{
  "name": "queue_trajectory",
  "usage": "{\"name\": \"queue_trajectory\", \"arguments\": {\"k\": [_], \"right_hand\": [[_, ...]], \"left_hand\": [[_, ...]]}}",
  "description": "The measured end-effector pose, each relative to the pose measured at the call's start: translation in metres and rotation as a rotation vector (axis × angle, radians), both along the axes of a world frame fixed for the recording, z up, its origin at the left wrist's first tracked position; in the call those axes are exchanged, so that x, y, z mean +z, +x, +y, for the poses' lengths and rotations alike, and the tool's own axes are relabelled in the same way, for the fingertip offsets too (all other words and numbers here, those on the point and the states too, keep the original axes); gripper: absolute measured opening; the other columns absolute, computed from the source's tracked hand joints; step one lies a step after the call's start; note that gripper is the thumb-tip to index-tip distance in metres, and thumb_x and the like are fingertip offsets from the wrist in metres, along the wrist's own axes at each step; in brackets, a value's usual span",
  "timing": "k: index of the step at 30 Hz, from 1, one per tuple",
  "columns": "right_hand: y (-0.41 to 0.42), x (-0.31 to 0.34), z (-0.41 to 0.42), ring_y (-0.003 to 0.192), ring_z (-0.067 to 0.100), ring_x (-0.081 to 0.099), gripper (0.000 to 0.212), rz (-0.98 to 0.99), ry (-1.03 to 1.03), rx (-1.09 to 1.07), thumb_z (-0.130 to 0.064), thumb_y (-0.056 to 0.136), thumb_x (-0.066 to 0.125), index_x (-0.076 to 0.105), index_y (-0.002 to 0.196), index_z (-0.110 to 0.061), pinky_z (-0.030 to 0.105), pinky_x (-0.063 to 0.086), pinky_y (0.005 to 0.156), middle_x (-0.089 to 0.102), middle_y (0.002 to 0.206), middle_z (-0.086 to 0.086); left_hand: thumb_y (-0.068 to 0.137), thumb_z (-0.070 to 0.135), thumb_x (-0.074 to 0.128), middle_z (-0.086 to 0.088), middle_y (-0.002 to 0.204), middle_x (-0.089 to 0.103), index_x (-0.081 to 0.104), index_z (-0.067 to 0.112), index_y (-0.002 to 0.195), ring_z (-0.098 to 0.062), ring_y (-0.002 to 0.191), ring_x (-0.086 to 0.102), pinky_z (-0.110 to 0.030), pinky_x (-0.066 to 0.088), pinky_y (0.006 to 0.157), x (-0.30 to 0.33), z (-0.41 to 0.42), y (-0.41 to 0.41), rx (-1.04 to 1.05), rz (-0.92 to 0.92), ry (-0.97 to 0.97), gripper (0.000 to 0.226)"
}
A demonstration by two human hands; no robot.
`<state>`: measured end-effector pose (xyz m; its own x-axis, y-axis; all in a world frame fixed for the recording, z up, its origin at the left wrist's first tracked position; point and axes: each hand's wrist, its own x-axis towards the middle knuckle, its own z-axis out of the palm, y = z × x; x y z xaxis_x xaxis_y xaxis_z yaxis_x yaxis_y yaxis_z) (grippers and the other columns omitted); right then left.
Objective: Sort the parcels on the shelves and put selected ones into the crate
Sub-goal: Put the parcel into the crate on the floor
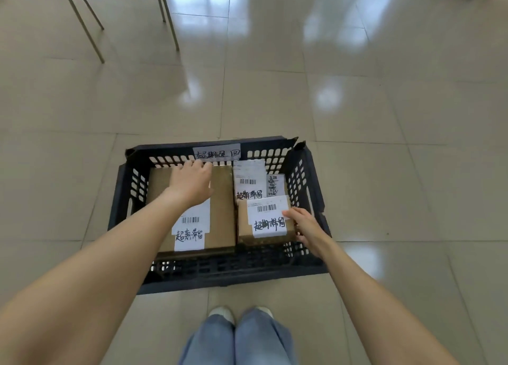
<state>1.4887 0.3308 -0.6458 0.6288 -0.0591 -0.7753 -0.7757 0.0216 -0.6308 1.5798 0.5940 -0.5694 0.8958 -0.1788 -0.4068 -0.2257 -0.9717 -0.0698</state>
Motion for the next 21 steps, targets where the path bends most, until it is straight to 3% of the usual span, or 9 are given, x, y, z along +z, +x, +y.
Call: {"name": "queue_trajectory", "arguments": {"k": [3, 6, 8, 12, 16, 21], "right_hand": [[0.005, -0.03, 0.003, 0.098, 0.018, 0.065, 0.056, 0.021, 0.022, 0.008, -0.025, 0.091, 0.062, 0.041, 0.142, -0.01, 0.03, 0.053, 0.071, 0.065, 0.121, 0.01], [0.01, -0.052, 0.009, 0.105, 0.022, 0.065, 0.057, 0.032, 0.045, -0.012, -0.023, 0.09, 0.063, 0.042, 0.141, -0.008, 0.037, 0.055, 0.088, 0.065, 0.122, 0.011], [0.013, -0.059, 0.012, 0.106, 0.023, 0.065, 0.047, 0.036, 0.063, -0.026, -0.023, 0.092, 0.061, 0.048, 0.135, -0.008, 0.041, 0.051, 0.098, 0.067, 0.117, 0.01], [0.019, -0.067, 0.012, 0.105, 0.022, 0.066, 0.016, 0.027, 0.095, -0.062, -0.019, 0.096, 0.055, 0.056, 0.112, -0.015, 0.037, 0.051, 0.096, 0.069, 0.112, 0.008], [0.021, -0.067, 0.013, 0.116, 0.022, 0.061, 0.045, 0.016, 0.062, -0.044, -0.02, 0.093, 0.056, 0.047, 0.137, -0.013, 0.045, 0.045, 0.106, 0.064, 0.126, 0.008], [0.023, -0.058, 0.013, 0.116, 0.023, 0.06, 0.067, 0.031, -0.053, -0.022, -0.026, 0.089, 0.061, 0.033, 0.149, -0.017, 0.047, 0.046, 0.104, 0.055, 0.139, 0.01]], "left_hand": [[0.091, 0.038, 0.056, -0.012, 0.141, 0.043, 0.036, 0.012, 0.139, -0.031, 0.13, 0.04, -0.046, 0.038, 0.099, -0.028, 0.002, -0.002, 0.007, 0.008, -0.005, 0.058], [0.091, 0.037, 0.056, -0.013, 0.142, 0.042, 0.036, 0.011, 0.14, -0.031, 0.131, 0.039, -0.046, 0.038, 0.099, -0.047, 0.005, -0.003, 0.02, 0.02, -0.011, 0.058], [0.091, 0.037, 0.057, -0.013, 0.141, 0.043, 0.035, 0.012, 0.141, -0.032, 0.13, 0.039, -0.046, 0.038, 0.099, -0.054, 0.006, -0.003, 0.02, 0.018, -0.015, 0.06], [0.091, 0.037, 0.058, -0.013, 0.141, 0.044, 0.034, 0.012, 0.142, -0.032, 0.129, 0.04, -0.047, 0.037, 0.099, -0.062, 0.007, -0.001, 0.017, 0.013, -0.02, 0.062], [0.09, 0.037, 0.059, -0.012, 0.141, 0.044, 0.034, 0.013, 0.142, -0.032, 0.129, 0.04, -0.048, 0.037, 0.1, -0.065, 0.007, 0.002, 0.013, 0.005, -0.029, 0.062], [0.09, 0.036, 0.059, -0.012, 0.14, 0.044, 0.036, 0.013, 0.139, -0.031, 0.129, 0.039, -0.047, 0.037, 0.099, -0.054, 0.012, 0.008, 0.031, 0.011, -0.046, 0.059]]}}
